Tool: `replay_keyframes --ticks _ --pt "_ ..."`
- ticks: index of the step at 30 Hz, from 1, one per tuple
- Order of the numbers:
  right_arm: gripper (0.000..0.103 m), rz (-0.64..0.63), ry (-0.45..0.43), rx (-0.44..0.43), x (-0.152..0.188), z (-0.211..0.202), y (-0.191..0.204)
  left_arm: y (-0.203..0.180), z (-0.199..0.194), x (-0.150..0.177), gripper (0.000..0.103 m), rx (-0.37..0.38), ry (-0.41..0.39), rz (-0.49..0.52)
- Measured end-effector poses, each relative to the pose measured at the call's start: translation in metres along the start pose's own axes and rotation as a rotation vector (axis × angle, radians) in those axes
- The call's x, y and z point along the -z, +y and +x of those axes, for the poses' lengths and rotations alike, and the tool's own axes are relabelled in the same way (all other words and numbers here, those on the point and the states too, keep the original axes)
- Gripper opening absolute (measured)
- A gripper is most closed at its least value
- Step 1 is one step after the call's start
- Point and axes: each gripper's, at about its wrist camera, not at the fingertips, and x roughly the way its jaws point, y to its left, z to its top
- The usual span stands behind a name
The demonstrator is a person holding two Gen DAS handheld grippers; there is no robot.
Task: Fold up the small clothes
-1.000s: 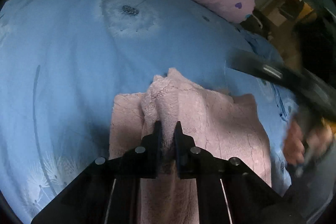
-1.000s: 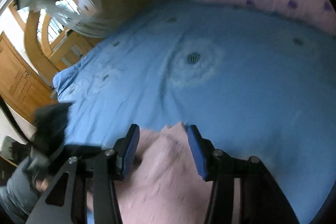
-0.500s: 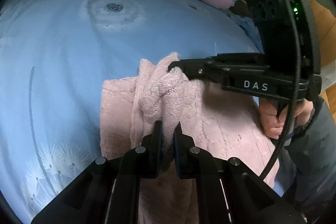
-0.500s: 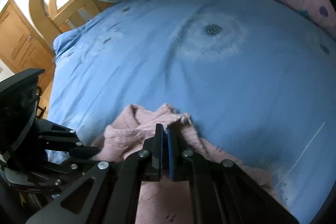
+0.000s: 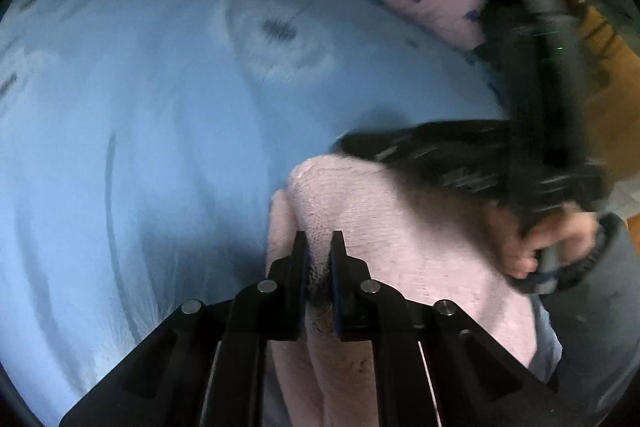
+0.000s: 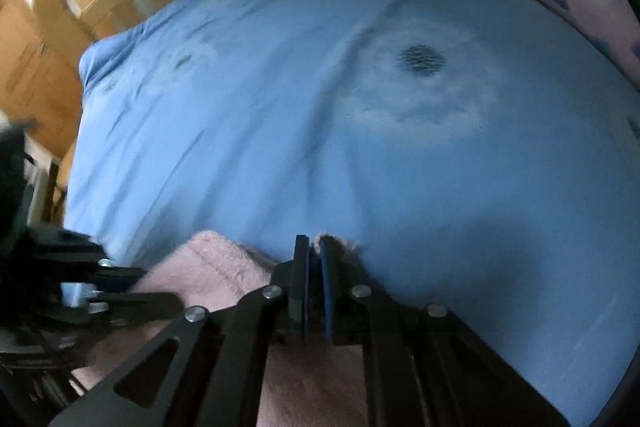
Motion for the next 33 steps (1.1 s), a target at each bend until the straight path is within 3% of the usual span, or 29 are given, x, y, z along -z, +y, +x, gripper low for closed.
replay_keyframes --ticks 1,3,4,5,8,12,13,14,15,16,17,19,22,26,29,33 --pt "0.013 0.034 -0.050 -0.009 0.005 -0.018 -0.006 0.003 0.003 0.000 0.003 0.008 0.011 -0.016" --pt "0.032 0.087 -0.147 0.016 0.023 -0.061 -0.017 0.007 0.000 0.002 0.003 0.022 0.009 -0.030" --pt "0.051 0.108 -0.193 0.060 0.040 -0.083 -0.022 0.007 -0.003 0.003 0.004 0.018 0.004 -0.027" --pt "0.059 0.123 -0.222 0.104 0.057 -0.101 -0.025 0.005 -0.009 0.005 0.004 0.003 -0.011 -0.014" --pt "0.059 0.196 -0.257 0.155 0.124 -0.140 -0.034 0.001 -0.019 0.006 0.004 -0.071 -0.050 0.029" --pt "0.059 0.346 -0.277 0.086 0.203 -0.149 -0.042 -0.004 -0.036 0.011 0.004 -0.073 -0.069 0.025" --pt "0.058 0.365 -0.304 0.059 0.217 -0.148 -0.042 -0.008 -0.041 0.012 0.006 -0.072 -0.078 0.039" --pt "0.053 0.377 -0.329 0.039 0.226 -0.147 -0.043 -0.014 -0.045 0.014 0.016 -0.064 -0.092 0.062" --pt "0.048 0.388 -0.339 0.028 0.229 -0.145 -0.043 -0.022 -0.048 0.017 0.029 -0.045 -0.108 0.092" --pt "0.035 0.395 -0.315 0.026 0.227 -0.140 -0.043 -0.030 -0.049 0.021 0.033 -0.023 -0.119 0.117" --pt "0.029 0.390 -0.289 0.020 0.225 -0.135 -0.041 -0.036 -0.050 0.026 0.036 -0.007 -0.124 0.135" --pt "0.025 0.387 -0.308 0.037 0.224 -0.139 -0.034 -0.050 -0.046 0.037 0.036 0.023 -0.126 0.175" --pt "0.023 0.316 -0.430 0.012 0.230 -0.156 -0.008 -0.063 -0.035 0.052 0.036 0.010 -0.126 0.223" --pt "0.013 0.292 -0.313 0.066 0.236 -0.125 0.006 -0.048 -0.007 0.066 0.022 -0.095 -0.054 0.204" --pt "0.013 0.294 -0.355 0.094 0.250 -0.117 0.008 -0.037 -0.016 0.075 0.021 -0.084 -0.071 0.187" --pt "0.013 0.341 -0.358 0.059 0.256 -0.119 0.005 -0.032 -0.025 0.087 0.021 -0.088 -0.080 0.181"
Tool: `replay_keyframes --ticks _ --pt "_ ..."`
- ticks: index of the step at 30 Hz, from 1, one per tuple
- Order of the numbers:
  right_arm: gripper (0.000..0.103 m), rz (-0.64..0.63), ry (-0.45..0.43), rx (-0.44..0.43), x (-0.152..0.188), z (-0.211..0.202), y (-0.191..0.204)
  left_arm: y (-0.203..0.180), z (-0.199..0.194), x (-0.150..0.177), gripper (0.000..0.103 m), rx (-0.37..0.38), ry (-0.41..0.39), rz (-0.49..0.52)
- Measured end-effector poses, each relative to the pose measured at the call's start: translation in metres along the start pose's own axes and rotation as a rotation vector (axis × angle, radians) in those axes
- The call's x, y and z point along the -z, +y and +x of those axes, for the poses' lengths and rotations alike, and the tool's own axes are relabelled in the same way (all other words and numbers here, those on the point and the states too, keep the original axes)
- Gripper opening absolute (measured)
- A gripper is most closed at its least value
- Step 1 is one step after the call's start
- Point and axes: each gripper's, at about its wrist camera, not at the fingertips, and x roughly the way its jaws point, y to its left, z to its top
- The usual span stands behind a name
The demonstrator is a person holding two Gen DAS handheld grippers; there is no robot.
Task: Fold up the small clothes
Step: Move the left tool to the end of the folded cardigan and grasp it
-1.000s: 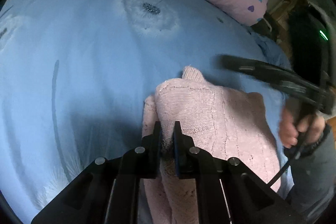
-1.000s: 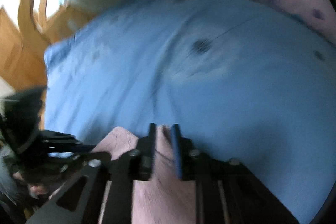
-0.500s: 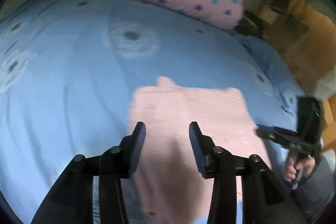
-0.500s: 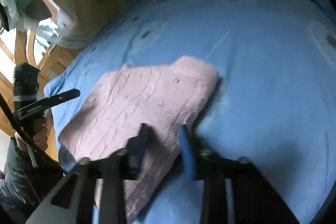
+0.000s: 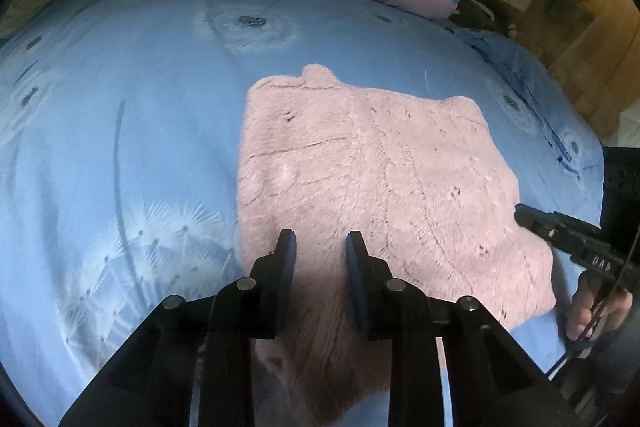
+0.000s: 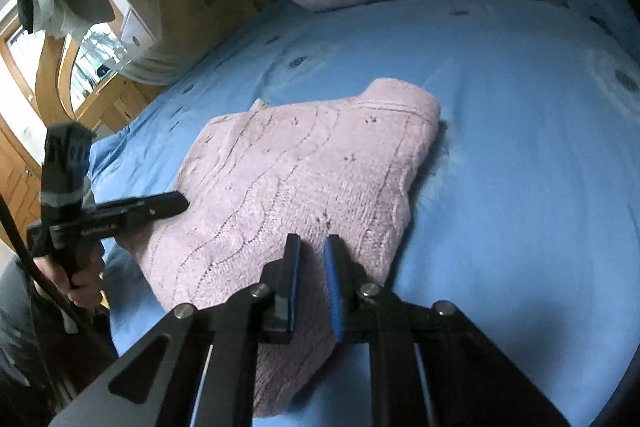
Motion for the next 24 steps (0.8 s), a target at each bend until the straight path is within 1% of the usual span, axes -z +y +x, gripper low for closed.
replay_keyframes --ticks 1,3,4,5,6,7,8,9,10,12,14,16,18,19,20,22,24 --pt "0.013 0.013 -0.003 -0.011 -0.002 -0.003 -0.003 0.001 -0.003 0.001 0.021 0.002 -0.005 -0.006" --pt "0.020 0.048 -0.018 -0.037 -0.006 -0.013 -0.010 0.006 -0.011 0.000 0.023 0.027 -0.026 -0.021" --pt "0.036 0.069 -0.026 -0.051 -0.006 -0.019 -0.012 0.007 -0.013 -0.003 0.024 0.039 -0.039 -0.029" --pt "0.053 0.090 -0.036 -0.061 -0.009 -0.022 -0.015 0.009 -0.016 -0.006 0.029 0.049 -0.048 -0.037" --pt "0.057 0.112 -0.056 -0.074 -0.011 -0.027 -0.020 0.013 -0.019 -0.009 0.040 0.062 -0.063 -0.047" --pt "0.058 0.123 -0.069 -0.077 -0.010 -0.030 -0.021 0.014 -0.019 -0.013 0.047 0.066 -0.071 -0.054" --pt "0.058 0.133 -0.077 -0.082 -0.012 -0.031 -0.023 0.018 -0.020 -0.016 0.060 0.066 -0.079 -0.073" --pt "0.058 0.143 -0.077 -0.089 -0.013 -0.032 -0.025 0.022 -0.017 -0.018 0.066 0.062 -0.075 -0.097" --pt "0.058 0.151 -0.076 -0.093 -0.015 -0.032 -0.026 0.023 -0.013 -0.020 0.067 0.057 -0.065 -0.109" --pt "0.058 0.166 -0.063 -0.087 -0.015 -0.028 -0.029 0.027 0.001 -0.019 0.068 0.043 -0.009 -0.124" --pt "0.058 0.174 -0.037 -0.087 -0.014 -0.023 -0.030 0.027 0.020 -0.017 0.068 0.045 0.059 -0.124" --pt "0.059 0.178 0.002 -0.082 -0.013 -0.015 -0.030 0.029 0.026 -0.016 0.068 0.059 0.070 -0.130" --pt "0.059 0.202 0.050 -0.086 -0.010 -0.009 -0.033 0.033 0.025 -0.015 0.068 0.096 0.091 -0.156" --pt "0.061 0.227 0.077 -0.113 -0.007 -0.005 -0.036 0.036 0.023 -0.013 0.068 0.132 0.110 -0.175" --pt "0.065 0.254 0.106 -0.141 -0.005 -0.001 -0.040 0.038 0.022 -0.011 0.068 0.169 0.137 -0.192" --pt "0.069 0.325 0.167 -0.207 0.001 0.007 -0.049 0.038 0.021 -0.006 0.068 0.225 0.182 -0.221" --pt "0.070 0.375 0.180 -0.258 0.003 0.011 -0.059 0.036 0.022 -0.003 0.068 0.266 0.215 -0.235"
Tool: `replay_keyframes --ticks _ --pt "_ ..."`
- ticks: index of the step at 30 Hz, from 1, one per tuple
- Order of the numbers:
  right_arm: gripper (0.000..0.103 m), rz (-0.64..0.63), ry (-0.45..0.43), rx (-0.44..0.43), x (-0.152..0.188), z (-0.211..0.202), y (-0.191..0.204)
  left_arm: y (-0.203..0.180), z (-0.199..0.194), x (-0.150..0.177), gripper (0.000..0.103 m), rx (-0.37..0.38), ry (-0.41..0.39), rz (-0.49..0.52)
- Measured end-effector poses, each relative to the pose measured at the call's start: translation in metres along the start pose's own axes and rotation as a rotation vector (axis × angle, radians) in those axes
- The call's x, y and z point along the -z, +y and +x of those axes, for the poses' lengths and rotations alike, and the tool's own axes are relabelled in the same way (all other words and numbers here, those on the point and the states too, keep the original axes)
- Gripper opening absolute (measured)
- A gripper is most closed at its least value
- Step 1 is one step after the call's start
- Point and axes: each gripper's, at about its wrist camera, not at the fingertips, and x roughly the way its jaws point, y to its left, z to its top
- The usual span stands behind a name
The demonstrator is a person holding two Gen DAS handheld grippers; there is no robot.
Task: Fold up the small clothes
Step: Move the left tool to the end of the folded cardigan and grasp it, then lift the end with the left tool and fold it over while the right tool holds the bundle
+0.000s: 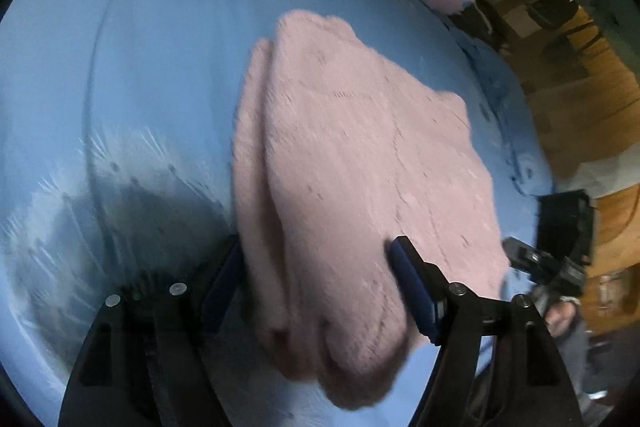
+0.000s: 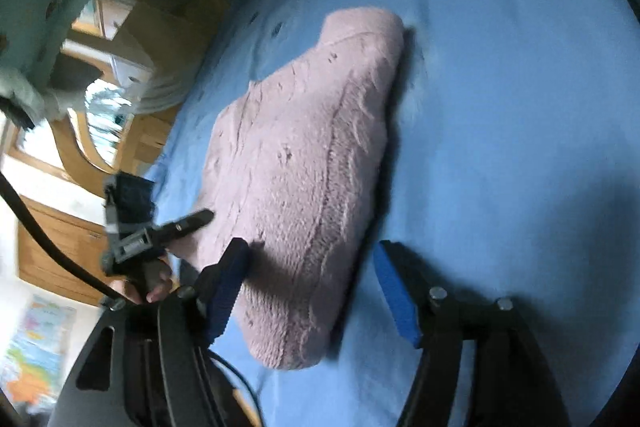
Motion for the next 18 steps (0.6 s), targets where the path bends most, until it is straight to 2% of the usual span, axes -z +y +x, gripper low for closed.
replay_keyframes --ticks 6,9,11,14,18 --pt "0.073 0.079 0.000 -0.084 -0.016 0.023 -0.017 0.000 0.025 -0.038 0.069 0.075 0.030 -0.058" --pt "0.073 0.072 -0.029 -0.093 -0.032 0.036 -0.016 0.006 0.031 -0.052 0.069 0.119 0.024 -0.094" --pt "0.073 0.079 -0.041 -0.101 -0.039 0.042 -0.019 0.007 0.030 -0.050 0.068 0.134 0.018 -0.104" --pt "0.073 0.088 -0.050 -0.111 -0.037 0.043 -0.020 0.003 0.026 -0.036 0.067 0.122 0.037 -0.041" --pt "0.073 0.072 -0.016 -0.103 -0.026 0.039 -0.019 0.000 0.016 -0.017 0.067 0.137 0.066 -0.006"
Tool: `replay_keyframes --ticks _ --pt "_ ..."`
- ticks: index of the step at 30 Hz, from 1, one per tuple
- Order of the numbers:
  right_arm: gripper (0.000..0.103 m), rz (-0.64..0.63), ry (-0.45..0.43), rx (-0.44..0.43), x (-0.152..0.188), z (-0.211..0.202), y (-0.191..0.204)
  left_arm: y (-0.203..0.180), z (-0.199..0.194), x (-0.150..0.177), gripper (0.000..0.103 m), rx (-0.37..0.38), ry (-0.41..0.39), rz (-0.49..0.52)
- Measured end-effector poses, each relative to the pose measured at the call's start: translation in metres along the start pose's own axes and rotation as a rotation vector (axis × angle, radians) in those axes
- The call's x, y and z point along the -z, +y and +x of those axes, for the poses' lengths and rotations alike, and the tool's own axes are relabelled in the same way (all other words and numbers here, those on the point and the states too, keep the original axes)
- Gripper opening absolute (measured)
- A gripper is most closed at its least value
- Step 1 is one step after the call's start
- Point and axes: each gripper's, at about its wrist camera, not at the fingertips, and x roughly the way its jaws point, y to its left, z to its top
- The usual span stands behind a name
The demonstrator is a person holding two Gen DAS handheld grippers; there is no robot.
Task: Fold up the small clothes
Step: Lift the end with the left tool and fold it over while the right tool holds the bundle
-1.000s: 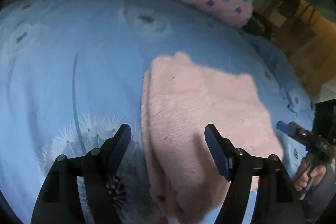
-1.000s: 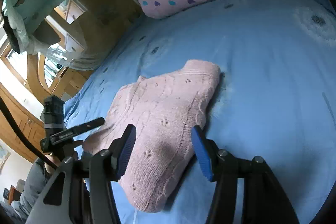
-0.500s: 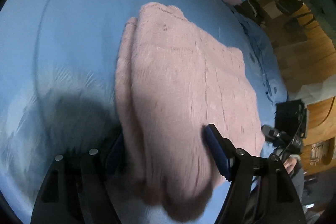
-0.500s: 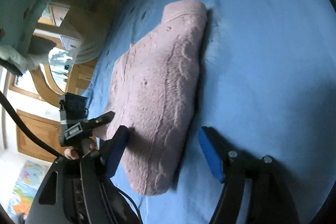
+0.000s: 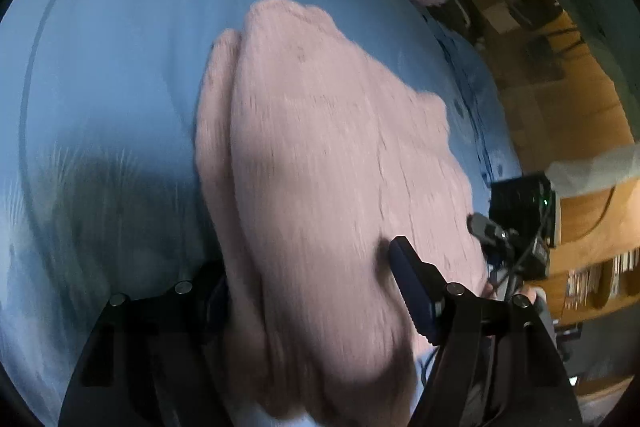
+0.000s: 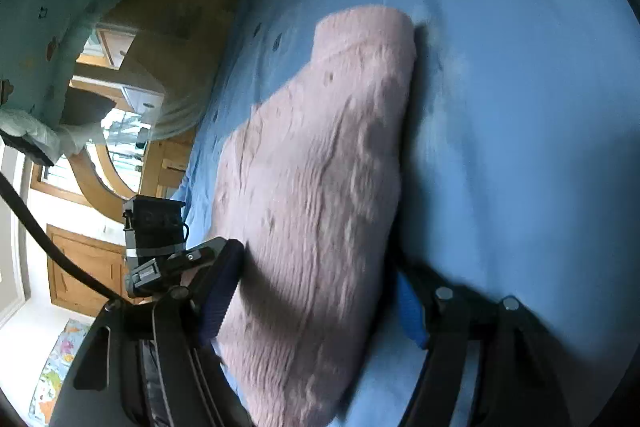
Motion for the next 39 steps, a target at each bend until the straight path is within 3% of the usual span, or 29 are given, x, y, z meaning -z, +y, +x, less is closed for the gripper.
replay_keyframes --ticks 3,10,11,14,15,16,18,23,32,39 --pt "0.073 -0.005 0.010 0.002 0.008 -0.001 0.002 0.002 -0.004 0.004 0.067 0.008 -0.005 -0.016" --pt "0.074 0.010 -0.002 -0.025 0.005 0.001 -0.005 0.012 0.010 -0.023 0.067 0.064 -0.012 -0.086" --pt "0.074 0.006 -0.007 -0.029 0.005 0.001 -0.005 0.012 0.010 -0.023 0.064 0.065 -0.012 -0.091" --pt "0.072 -0.004 -0.023 -0.037 0.006 0.001 -0.005 0.013 0.008 -0.018 0.041 0.011 -0.025 -0.074" --pt "0.069 -0.009 -0.024 -0.029 0.007 0.001 -0.004 0.015 0.006 -0.015 0.036 0.013 -0.031 -0.077" --pt "0.059 -0.018 -0.021 -0.019 0.007 0.002 -0.002 0.017 0.005 -0.014 0.034 0.026 -0.037 -0.086" --pt "0.055 -0.030 -0.024 -0.014 0.007 0.002 -0.001 0.021 0.003 -0.013 0.030 0.043 -0.054 -0.111" --pt "0.049 -0.062 -0.039 0.004 0.005 -0.004 0.009 0.008 -0.004 -0.010 0.025 0.009 -0.099 -0.061" --pt "0.047 -0.106 -0.061 -0.015 -0.005 -0.024 0.033 -0.024 -0.021 -0.017 0.024 0.053 -0.146 -0.005" --pt "0.045 -0.133 -0.151 -0.038 -0.034 -0.070 0.053 -0.073 -0.021 -0.046 0.024 0.083 -0.165 0.057"
